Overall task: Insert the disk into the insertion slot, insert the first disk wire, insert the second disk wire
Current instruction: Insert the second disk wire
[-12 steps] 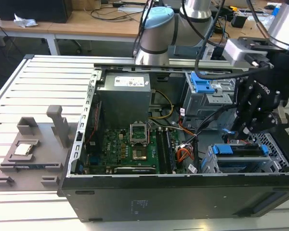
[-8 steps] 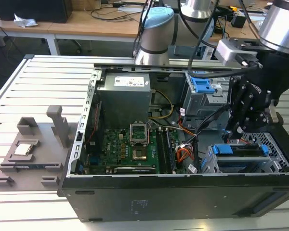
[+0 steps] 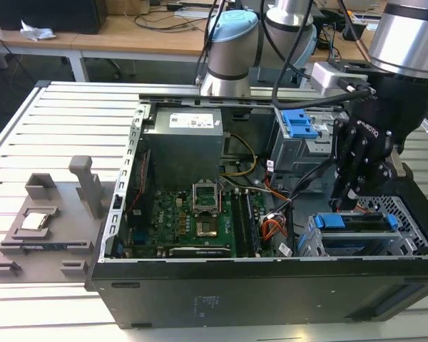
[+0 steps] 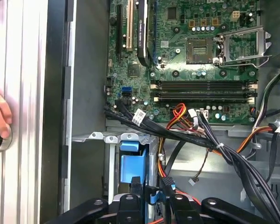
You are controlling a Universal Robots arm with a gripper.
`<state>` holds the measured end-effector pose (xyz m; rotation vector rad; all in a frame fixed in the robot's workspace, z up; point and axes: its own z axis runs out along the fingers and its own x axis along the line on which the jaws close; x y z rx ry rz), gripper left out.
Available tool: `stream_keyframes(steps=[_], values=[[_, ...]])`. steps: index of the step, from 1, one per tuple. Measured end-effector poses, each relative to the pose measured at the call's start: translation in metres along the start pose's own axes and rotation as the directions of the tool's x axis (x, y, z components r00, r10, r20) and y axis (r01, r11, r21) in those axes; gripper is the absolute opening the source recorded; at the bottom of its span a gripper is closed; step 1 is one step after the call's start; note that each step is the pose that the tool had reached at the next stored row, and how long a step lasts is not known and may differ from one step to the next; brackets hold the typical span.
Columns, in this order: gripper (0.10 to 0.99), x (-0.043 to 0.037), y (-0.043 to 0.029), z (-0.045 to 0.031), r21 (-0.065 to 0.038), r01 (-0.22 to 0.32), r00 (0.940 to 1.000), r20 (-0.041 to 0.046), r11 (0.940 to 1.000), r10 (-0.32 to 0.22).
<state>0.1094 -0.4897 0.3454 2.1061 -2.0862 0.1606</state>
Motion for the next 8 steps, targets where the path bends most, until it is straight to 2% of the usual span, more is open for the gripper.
stream_keyframes(steps=[2,4,8], values=[[0.290,0.0000,0.0000,0.0001,0.000,0.000,1.0000,0.0000,1.0000,0.000],[0.157,0.0000,0.0000,0.0001,0.000,0.000,1.0000,-0.0001,1.0000,0.000],[0.149,0.0000,0.0000,0.0001,0.000,0.000,1.0000,-0.0002,1.0000,0.000]])
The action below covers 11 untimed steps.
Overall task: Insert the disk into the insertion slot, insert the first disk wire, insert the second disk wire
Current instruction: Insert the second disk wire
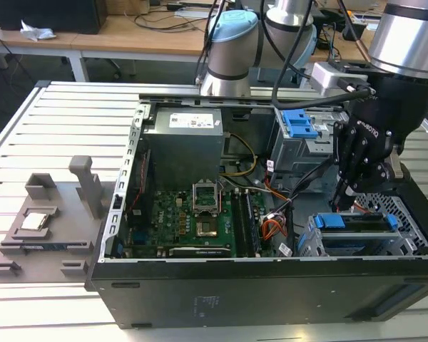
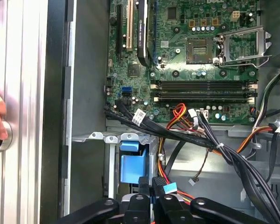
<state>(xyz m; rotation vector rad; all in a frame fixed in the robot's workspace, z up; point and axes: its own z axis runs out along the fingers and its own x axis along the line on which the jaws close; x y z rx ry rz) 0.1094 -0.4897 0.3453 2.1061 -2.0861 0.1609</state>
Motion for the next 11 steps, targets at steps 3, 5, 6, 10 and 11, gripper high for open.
stream_keyframes(steps=[3,5,6,10,11], values=[[0.149,0.0005,-0.0008,0.0002,0.000,0.000,1.0000,0.0009,1.0000,0.000],[0.149,0.0010,-0.0065,-0.0001,-0.002,0.001,0.9999,0.0114,1.0000,-0.001],[0.149,0.0013,-0.0095,-0.0002,-0.003,0.001,0.9998,0.0191,1.0000,-0.001],[0.149,0.0082,-0.0183,0.0008,-0.007,0.003,0.9993,0.0375,1.0000,-0.003],[0.149,0.0121,-0.0193,0.0015,-0.007,0.003,0.9993,0.0378,1.0000,-0.003]])
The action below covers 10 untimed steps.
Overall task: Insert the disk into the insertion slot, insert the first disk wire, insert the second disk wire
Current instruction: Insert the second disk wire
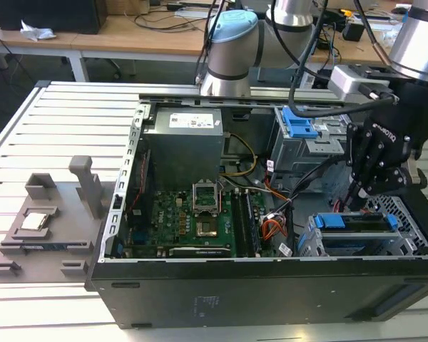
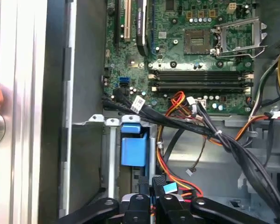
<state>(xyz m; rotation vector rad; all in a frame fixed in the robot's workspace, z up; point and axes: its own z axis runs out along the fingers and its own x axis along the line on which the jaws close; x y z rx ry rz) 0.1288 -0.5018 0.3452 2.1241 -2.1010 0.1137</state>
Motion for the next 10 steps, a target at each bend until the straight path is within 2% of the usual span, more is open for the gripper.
stream_keyframes(steps=[1,2,3,5,7,10], values=[[0.149,0.0024,-0.0006,0.0004,0.000,0.000,1.0000,0.0000,1.0000,0.000],[0.149,0.0060,-0.0009,0.0012,-0.001,0.000,1.0000,0.0042,1.0000,0.000],[0.149,0.0079,-0.0013,0.0020,-0.001,0.001,0.9998,0.0179,1.0000,-0.001],[0.149,0.0100,-0.0021,0.0026,-0.002,0.002,0.9997,0.0230,1.0000,-0.002],[0.149,0.0110,-0.0029,0.0039,-0.003,0.002,0.9995,0.0329,1.0000,-0.002],[0.149,0.0108,-0.0043,0.0055,-0.004,0.002,0.9994,0.0351,1.0000,-0.002]])
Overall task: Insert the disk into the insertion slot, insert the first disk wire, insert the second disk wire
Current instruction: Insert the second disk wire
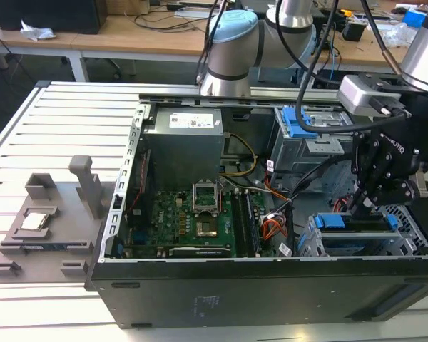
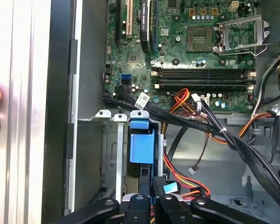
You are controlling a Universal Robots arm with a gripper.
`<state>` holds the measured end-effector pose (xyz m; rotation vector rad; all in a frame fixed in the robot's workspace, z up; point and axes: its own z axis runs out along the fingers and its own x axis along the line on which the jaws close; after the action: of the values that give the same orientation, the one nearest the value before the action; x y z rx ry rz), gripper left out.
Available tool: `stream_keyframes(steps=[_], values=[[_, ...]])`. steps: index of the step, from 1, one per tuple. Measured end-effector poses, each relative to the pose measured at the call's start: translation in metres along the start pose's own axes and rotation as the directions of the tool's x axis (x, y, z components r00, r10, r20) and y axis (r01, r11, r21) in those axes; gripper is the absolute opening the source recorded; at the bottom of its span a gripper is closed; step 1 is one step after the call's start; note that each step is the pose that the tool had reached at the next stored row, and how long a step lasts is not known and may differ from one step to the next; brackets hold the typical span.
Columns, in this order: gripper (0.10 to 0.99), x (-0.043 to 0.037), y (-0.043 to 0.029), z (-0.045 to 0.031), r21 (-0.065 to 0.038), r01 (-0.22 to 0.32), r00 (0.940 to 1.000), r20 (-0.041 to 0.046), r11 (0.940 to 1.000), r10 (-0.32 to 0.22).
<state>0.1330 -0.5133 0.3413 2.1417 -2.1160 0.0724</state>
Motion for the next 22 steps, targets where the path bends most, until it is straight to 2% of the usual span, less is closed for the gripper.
stream_keyframes(steps=[4,8,14,16,17,18,20,22], values=[[0.149,0.0001,-0.0010,0.0023,-0.001,0.000,1.0000,0.0003,1.0000,0.000],[0.149,0.0034,-0.0038,0.0033,-0.001,0.000,1.0000,0.0023,1.0000,0.000],[0.149,0.0032,-0.0039,0.0078,-0.001,0.001,1.0000,0.0038,1.0000,-0.001],[0.161,0.0032,-0.0039,0.0079,-0.001,0.001,1.0000,0.0041,1.0000,-0.001],[0.220,0.0032,-0.0038,0.0077,-0.001,0.001,1.0000,0.0038,1.0000,-0.001],[0.220,0.0034,-0.0037,0.0062,-0.001,0.001,1.0000,0.0050,1.0000,-0.001],[0.220,0.0050,-0.0029,-0.0077,0.001,0.000,1.0000,0.0037,1.0000,0.000],[0.220,0.0056,-0.0022,-0.0181,0.001,0.000,1.0000,0.0036,1.0000,0.000]])
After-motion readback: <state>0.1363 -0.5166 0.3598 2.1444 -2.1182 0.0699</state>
